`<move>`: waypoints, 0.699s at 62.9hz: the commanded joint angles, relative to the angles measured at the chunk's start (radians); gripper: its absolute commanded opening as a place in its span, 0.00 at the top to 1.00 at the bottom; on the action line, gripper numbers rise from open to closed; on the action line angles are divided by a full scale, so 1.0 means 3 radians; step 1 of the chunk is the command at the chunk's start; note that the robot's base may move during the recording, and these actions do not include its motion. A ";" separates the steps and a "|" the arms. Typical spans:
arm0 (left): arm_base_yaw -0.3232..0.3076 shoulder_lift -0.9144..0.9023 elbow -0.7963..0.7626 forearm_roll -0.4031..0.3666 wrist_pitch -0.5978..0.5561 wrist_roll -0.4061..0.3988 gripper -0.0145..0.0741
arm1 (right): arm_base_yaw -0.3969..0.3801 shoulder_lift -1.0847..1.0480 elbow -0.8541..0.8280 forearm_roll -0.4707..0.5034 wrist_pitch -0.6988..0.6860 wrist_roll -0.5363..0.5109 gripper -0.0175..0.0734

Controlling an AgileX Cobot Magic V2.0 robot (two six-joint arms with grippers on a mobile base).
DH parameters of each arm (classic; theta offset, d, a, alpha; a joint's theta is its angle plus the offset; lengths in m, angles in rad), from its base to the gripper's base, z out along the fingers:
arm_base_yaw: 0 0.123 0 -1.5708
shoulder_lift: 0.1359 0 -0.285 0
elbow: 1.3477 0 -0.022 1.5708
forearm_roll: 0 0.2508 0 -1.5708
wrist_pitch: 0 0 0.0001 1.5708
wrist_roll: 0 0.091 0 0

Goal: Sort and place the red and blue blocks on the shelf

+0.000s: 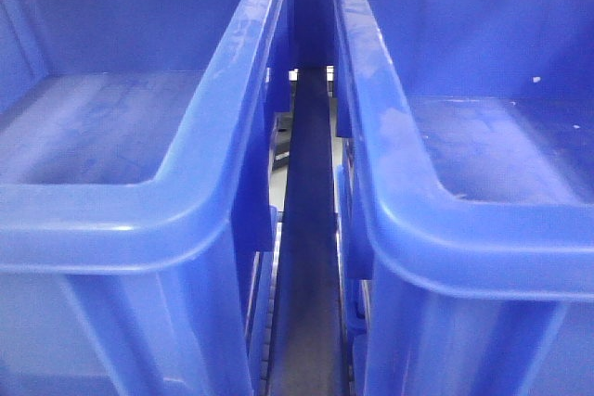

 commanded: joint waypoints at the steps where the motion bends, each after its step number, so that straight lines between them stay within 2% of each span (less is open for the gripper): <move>1: 0.0064 -0.0031 0.0024 0.0023 -0.0337 -0.0017 0.69 | -0.0024 -0.0029 0.0025 -0.0025 0.0105 0.0000 0.75; 20: 0.0064 -0.0509 0.0655 0.0069 -0.0599 -0.0017 0.69 | -0.0024 -0.0029 0.0025 -0.0025 0.0105 0.0000 0.75; 24: 0.0064 -0.0604 0.0639 0.0069 -0.0332 -0.0017 0.69 | -0.0024 -0.0029 0.0025 -0.0025 0.0105 0.0000 0.75; 29: 0.0064 -0.0709 0.0647 0.0069 -0.0200 -0.0017 0.69 | -0.0024 -0.0029 0.0025 -0.0025 0.0105 0.0000 0.75; 44: 0.0064 -0.0701 0.0647 0.0074 -0.0200 -0.0017 0.69 | -0.0024 -0.0029 0.0025 -0.0025 0.0105 0.0000 0.75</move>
